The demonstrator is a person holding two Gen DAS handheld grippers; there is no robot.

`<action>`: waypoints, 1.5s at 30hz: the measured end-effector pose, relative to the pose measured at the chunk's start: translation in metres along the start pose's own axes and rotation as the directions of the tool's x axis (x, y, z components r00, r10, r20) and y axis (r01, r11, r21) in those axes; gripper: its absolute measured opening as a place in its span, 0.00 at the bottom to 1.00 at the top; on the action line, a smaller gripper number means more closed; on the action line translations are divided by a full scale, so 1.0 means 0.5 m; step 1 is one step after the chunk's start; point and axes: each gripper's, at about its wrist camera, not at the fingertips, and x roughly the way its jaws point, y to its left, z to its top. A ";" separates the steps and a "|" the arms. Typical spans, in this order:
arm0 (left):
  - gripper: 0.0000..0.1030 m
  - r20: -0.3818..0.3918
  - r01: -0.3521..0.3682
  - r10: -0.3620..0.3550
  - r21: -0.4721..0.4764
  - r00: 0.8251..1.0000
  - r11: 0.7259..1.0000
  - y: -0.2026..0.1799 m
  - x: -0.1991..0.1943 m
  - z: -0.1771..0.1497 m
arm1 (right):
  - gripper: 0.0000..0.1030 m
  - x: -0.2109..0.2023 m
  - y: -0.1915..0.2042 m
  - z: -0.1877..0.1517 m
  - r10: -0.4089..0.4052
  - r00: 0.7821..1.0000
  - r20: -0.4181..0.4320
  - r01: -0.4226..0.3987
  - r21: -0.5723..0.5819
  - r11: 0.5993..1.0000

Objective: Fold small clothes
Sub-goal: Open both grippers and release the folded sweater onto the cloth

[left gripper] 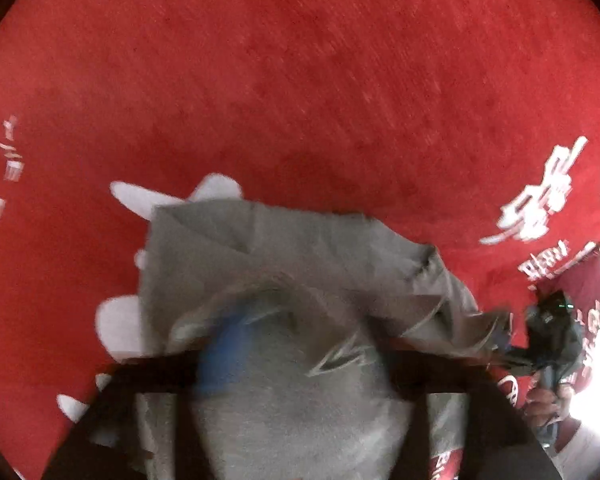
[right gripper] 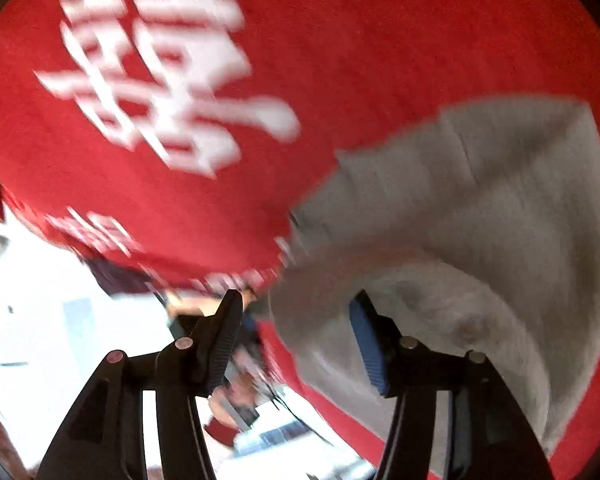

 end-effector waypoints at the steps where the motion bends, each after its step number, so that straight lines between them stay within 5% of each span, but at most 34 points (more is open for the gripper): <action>1: 0.85 0.019 -0.018 0.018 0.007 1.000 1.000 -0.001 -0.007 0.003 | 0.59 -0.009 0.001 0.006 0.016 0.999 0.035 -0.017 0.009 1.000; 5: 0.85 0.012 -0.046 0.045 0.024 0.999 0.999 -0.009 -0.012 0.004 | 0.59 -0.023 0.031 0.015 -0.125 0.989 0.075 0.128 -0.043 0.991; 8: 0.85 -0.007 -0.087 0.087 0.081 0.996 0.993 -0.025 -0.008 -0.007 | 0.59 -0.015 0.071 -0.010 -0.346 0.936 0.058 0.351 -0.192 0.917; 10: 0.85 -0.030 -0.095 0.099 0.118 0.995 0.989 -0.040 0.009 -0.017 | 0.59 0.003 0.089 -0.028 -0.480 0.875 0.059 0.475 -0.291 0.830; 14: 0.85 -0.075 -0.106 0.119 0.161 0.990 0.981 -0.068 0.068 -0.030 | 0.57 0.038 0.086 -0.035 -0.583 0.809 0.075 0.570 -0.341 0.748; 17: 0.85 -0.056 -0.158 0.167 0.140 0.984 0.977 -0.067 0.106 -0.019 | 0.57 0.060 0.065 -0.034 -0.596 0.801 0.053 0.581 -0.308 0.754; 19: 0.85 -0.051 -0.204 0.210 0.102 0.976 0.974 -0.048 0.123 -0.007 | 0.52 0.065 0.045 -0.035 -0.629 0.775 0.051 0.612 -0.307 0.729; 23: 0.85 -0.032 -0.288 0.289 0.033 0.957 0.957 0.002 0.125 0.024 | 0.47 0.055 0.043 -0.025 -0.629 0.774 0.074 0.619 -0.301 0.726; 26: 0.85 -0.029 -0.307 0.307 0.004 0.951 0.952 0.039 0.096 0.037 | 0.49 0.030 0.053 -0.025 -0.668 0.736 0.113 0.665 -0.307 0.681; 30: 0.85 -0.033 -0.315 0.318 0.067 0.948 0.947 0.053 0.044 0.016 | 0.50 -0.013 0.060 -0.043 -0.642 0.760 0.106 0.638 -0.309 0.705; 32: 0.85 -0.060 -0.280 0.287 0.105 0.956 0.954 0.055 0.018 -0.013 | 0.50 -0.038 0.058 -0.067 -0.619 0.780 0.087 0.612 -0.307 0.729; 35: 0.85 -0.138 -0.176 0.189 0.103 0.972 0.979 0.072 -0.012 -0.064 | 0.50 -0.064 0.046 -0.125 -0.621 0.782 0.053 0.604 -0.311 0.734; 38: 0.85 -0.193 -0.108 0.124 0.091 0.973 0.990 0.084 -0.034 -0.127 | 0.50 -0.089 0.023 -0.186 -0.647 0.762 0.021 0.619 -0.319 0.718; 45: 0.85 -0.260 -0.074 0.094 0.087 0.961 0.994 0.081 -0.033 -0.226 | 0.50 -0.132 -0.043 -0.276 -0.669 0.743 -0.019 0.644 -0.249 0.723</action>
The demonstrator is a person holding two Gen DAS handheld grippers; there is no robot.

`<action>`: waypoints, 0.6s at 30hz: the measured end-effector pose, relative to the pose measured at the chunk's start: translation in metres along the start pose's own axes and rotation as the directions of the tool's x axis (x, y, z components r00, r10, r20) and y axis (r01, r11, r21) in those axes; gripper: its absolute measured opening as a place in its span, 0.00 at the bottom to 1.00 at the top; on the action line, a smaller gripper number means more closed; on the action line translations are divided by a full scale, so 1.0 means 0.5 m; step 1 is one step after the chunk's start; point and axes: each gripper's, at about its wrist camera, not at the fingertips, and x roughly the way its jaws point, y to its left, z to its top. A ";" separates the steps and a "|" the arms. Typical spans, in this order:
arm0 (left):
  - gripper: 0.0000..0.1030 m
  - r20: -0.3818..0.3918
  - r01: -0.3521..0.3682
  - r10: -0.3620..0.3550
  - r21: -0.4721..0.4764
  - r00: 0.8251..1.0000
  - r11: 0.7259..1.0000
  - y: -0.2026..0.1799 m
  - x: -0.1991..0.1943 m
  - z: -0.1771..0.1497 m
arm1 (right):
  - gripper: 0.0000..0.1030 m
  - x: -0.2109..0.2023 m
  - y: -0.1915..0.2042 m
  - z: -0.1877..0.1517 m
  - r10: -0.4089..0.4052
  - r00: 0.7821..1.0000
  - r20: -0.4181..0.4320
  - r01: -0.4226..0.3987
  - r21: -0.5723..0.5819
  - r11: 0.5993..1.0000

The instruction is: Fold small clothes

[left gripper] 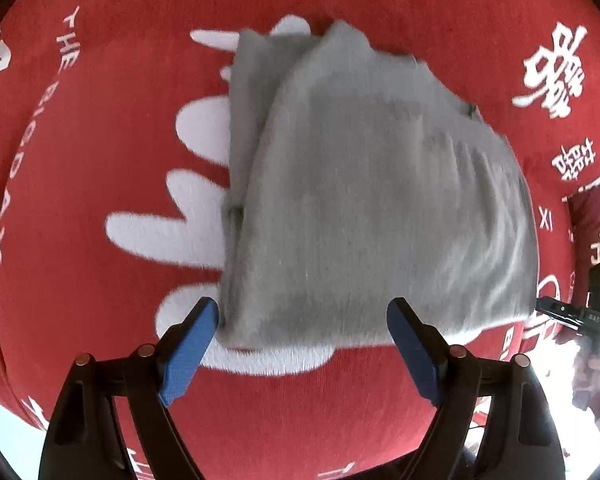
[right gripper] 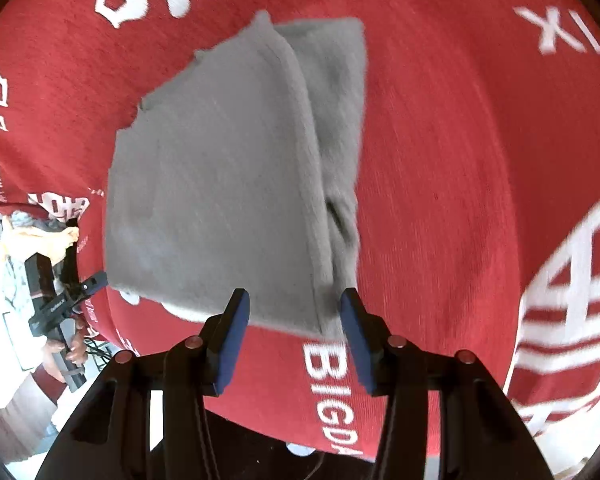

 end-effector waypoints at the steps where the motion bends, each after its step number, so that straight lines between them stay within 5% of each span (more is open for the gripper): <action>1: 0.85 0.002 0.002 -0.002 0.005 1.000 1.000 -0.002 0.008 -0.001 | 0.50 0.007 0.006 -0.006 -0.001 1.000 -0.001 0.001 0.000 1.000; 7: 0.76 0.018 0.040 -0.040 0.015 0.999 0.999 -0.015 0.020 0.012 | 0.51 0.011 0.011 -0.015 0.013 1.000 0.002 -0.013 -0.023 1.000; 12: 0.42 -0.023 0.076 -0.075 0.041 0.997 0.996 0.011 0.037 0.015 | 0.49 0.020 -0.006 -0.015 0.034 0.999 -0.008 -0.034 0.023 0.999; 13: 0.26 -0.029 0.080 -0.079 0.048 0.996 0.996 0.011 0.038 0.016 | 0.41 0.023 -0.009 -0.015 0.029 0.999 -0.014 -0.029 0.030 0.999; 14: 0.15 -0.037 0.084 -0.082 0.053 0.996 0.995 0.014 0.040 0.018 | 0.20 0.025 -0.011 -0.014 0.014 1.000 -0.020 -0.014 0.028 1.000; 15: 0.13 -0.038 0.092 -0.090 0.050 0.995 0.995 0.019 0.039 0.019 | 0.08 0.026 -0.011 -0.014 -0.010 1.000 -0.028 0.011 0.018 1.000; 18: 0.08 -0.029 0.116 -0.115 0.039 0.993 0.993 0.035 0.023 0.013 | 0.06 0.018 -0.001 -0.017 -0.035 0.999 -0.026 0.034 -0.021 0.999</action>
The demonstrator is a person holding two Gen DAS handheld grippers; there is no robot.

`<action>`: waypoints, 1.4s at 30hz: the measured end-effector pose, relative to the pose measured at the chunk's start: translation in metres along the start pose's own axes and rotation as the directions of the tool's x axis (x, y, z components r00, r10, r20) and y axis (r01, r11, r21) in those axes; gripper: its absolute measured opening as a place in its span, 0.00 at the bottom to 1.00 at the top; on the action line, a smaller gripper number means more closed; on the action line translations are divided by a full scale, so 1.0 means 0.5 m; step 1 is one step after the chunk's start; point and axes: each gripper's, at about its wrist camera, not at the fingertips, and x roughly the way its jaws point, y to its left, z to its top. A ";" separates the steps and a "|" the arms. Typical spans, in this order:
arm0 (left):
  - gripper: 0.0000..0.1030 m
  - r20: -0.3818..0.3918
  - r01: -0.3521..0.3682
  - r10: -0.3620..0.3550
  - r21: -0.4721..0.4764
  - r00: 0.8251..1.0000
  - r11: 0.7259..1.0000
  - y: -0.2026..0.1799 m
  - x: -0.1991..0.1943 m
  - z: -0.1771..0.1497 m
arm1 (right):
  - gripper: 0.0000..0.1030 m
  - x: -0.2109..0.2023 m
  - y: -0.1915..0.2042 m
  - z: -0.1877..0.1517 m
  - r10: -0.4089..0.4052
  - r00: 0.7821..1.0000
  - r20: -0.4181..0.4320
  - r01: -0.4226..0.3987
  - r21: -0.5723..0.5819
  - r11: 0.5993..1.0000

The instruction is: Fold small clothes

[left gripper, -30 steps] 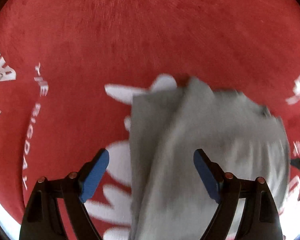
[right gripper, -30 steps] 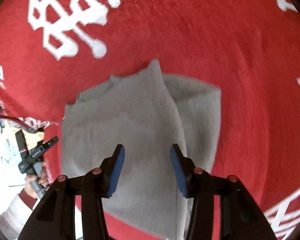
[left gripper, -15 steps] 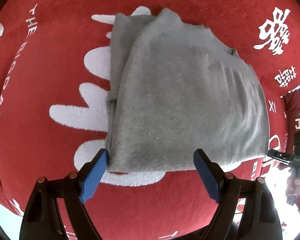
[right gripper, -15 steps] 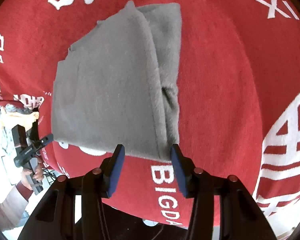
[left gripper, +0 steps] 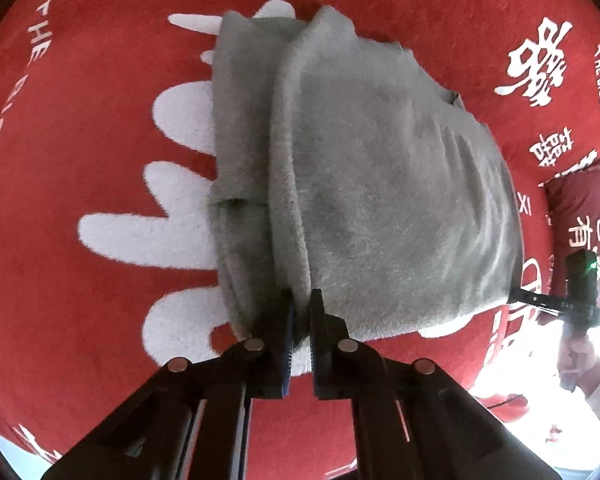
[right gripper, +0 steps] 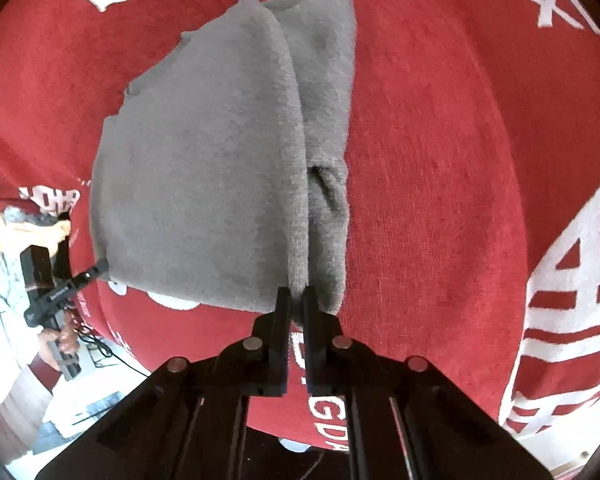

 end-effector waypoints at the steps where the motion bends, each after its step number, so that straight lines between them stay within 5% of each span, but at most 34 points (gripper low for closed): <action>1: 0.08 0.000 -0.003 0.003 0.009 1.000 1.000 0.003 -0.006 -0.005 | 0.05 -0.001 0.004 -0.001 -0.017 1.000 -0.002 0.017 -0.018 1.000; 8: 0.08 0.010 -0.037 0.037 -0.005 0.999 0.999 0.055 -0.004 -0.031 | 0.05 0.026 -0.011 0.007 -0.088 0.995 -0.038 0.087 -0.034 0.996; 19: 0.08 0.068 -0.165 0.165 -0.012 0.984 0.986 0.002 -0.032 -0.047 | 0.09 0.008 0.022 0.010 -0.131 0.991 -0.027 0.130 -0.032 0.991; 21: 0.32 0.058 -0.172 0.173 -0.018 0.983 0.985 -0.006 -0.034 -0.050 | 0.09 0.000 0.030 0.007 -0.136 0.991 -0.018 0.136 -0.024 0.990; 22: 0.67 0.052 -0.183 0.184 -0.024 0.982 0.983 -0.009 -0.035 -0.052 | 0.09 -0.005 0.034 0.005 -0.138 0.990 -0.012 0.138 -0.019 0.990; 23: 0.77 0.059 -0.195 0.196 -0.026 0.979 0.981 -0.015 -0.038 -0.055 | 0.09 -0.010 0.038 0.003 -0.138 0.990 -0.008 0.138 -0.017 0.990; 28: 0.77 0.056 -0.216 0.217 -0.015 0.975 0.976 -0.036 -0.050 -0.070 | 0.09 -0.040 0.060 -0.014 -0.155 0.988 0.009 0.155 -0.021 0.988; 35: 0.77 0.027 -0.327 0.327 0.009 0.945 0.945 -0.062 -0.041 -0.086 | 0.09 -0.061 0.137 -0.033 -0.175 0.984 0.042 0.179 -0.100 0.979; 36: 0.77 0.019 -0.325 0.324 0.008 0.946 0.946 -0.063 -0.039 -0.088 | 0.14 -0.059 0.155 -0.035 -0.174 0.984 0.042 0.178 -0.122 0.977; 39: 0.77 -0.001 -0.315 0.315 0.006 0.949 0.949 -0.064 -0.034 -0.096 | 0.56 -0.049 0.193 -0.040 -0.178 0.983 0.035 0.181 -0.172 0.968; 42: 0.77 -0.002 -0.298 0.298 0.000 0.955 0.955 -0.069 -0.034 -0.103 | 0.63 -0.031 0.230 -0.044 -0.166 0.986 0.026 0.168 -0.222 0.960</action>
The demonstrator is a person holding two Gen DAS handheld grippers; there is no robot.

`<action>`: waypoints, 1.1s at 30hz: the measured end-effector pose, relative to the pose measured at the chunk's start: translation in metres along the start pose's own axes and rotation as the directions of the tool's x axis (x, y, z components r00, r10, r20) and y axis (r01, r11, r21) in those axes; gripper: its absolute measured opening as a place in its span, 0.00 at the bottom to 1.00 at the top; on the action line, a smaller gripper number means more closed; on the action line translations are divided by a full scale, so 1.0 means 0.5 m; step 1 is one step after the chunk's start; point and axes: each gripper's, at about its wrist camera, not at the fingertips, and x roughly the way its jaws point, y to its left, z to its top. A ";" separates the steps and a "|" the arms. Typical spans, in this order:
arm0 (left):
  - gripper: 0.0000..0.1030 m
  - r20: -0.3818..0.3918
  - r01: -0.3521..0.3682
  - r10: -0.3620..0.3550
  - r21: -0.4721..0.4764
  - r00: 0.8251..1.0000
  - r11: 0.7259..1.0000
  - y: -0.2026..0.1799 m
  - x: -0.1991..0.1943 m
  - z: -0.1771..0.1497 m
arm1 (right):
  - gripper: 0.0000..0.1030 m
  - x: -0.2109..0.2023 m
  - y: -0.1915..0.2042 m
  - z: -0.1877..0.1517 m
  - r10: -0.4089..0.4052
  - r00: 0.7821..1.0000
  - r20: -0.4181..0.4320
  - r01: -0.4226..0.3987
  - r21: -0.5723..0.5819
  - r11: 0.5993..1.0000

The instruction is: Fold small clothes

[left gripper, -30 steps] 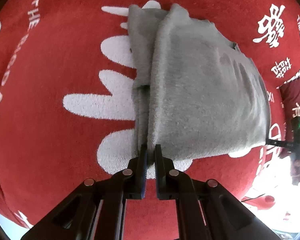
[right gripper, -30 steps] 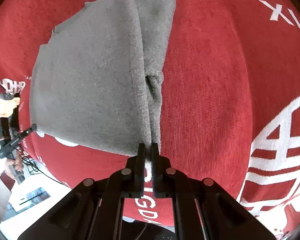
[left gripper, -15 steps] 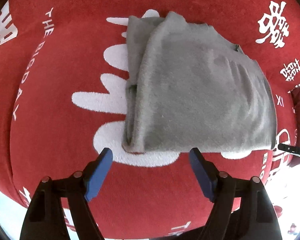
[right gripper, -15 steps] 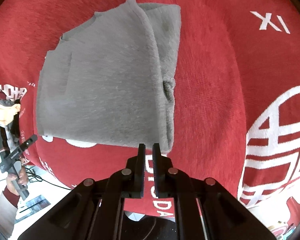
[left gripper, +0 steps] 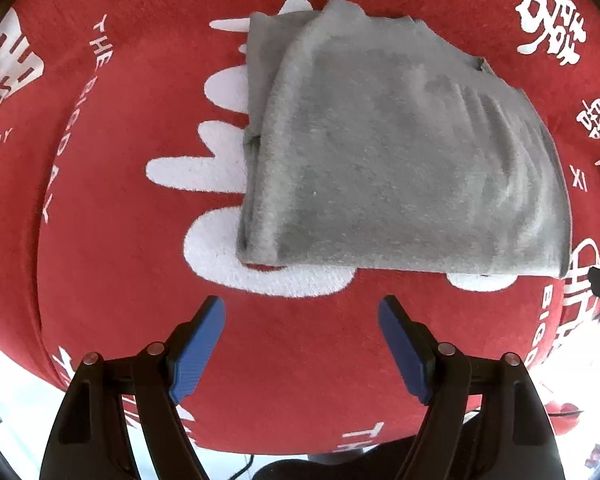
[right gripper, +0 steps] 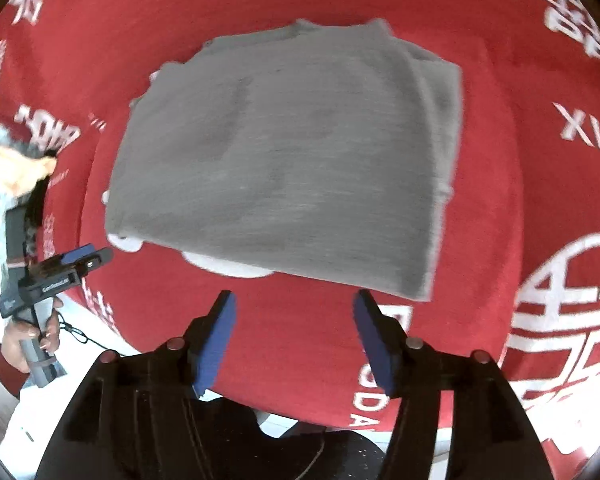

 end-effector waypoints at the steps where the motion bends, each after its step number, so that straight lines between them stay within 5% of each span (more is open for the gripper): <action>1: 0.77 0.001 0.002 -0.002 -0.003 1.000 1.000 0.000 0.000 -0.004 | 0.64 0.007 0.012 0.001 0.008 1.000 -0.008 -0.008 -0.012 1.000; 4: 0.77 0.002 0.008 -0.008 -0.023 1.000 1.000 -0.002 0.001 -0.011 | 0.81 0.024 0.046 0.004 0.008 1.000 -0.012 -0.008 -0.055 0.998; 10: 0.77 -0.001 0.029 -0.029 -0.055 1.000 0.998 -0.002 0.010 -0.026 | 0.89 0.057 0.102 -0.001 -0.041 0.999 -0.023 0.037 -0.150 0.988; 23: 0.77 0.020 0.188 -0.189 -0.263 0.982 0.946 0.038 0.039 -0.046 | 0.90 0.113 0.136 -0.009 -0.056 0.994 -0.095 0.040 -0.168 0.985; 33: 0.77 0.104 0.415 -0.403 -0.302 0.909 0.858 0.026 0.058 -0.032 | 0.90 0.125 0.132 0.038 -0.063 0.996 -0.058 0.054 -0.151 0.987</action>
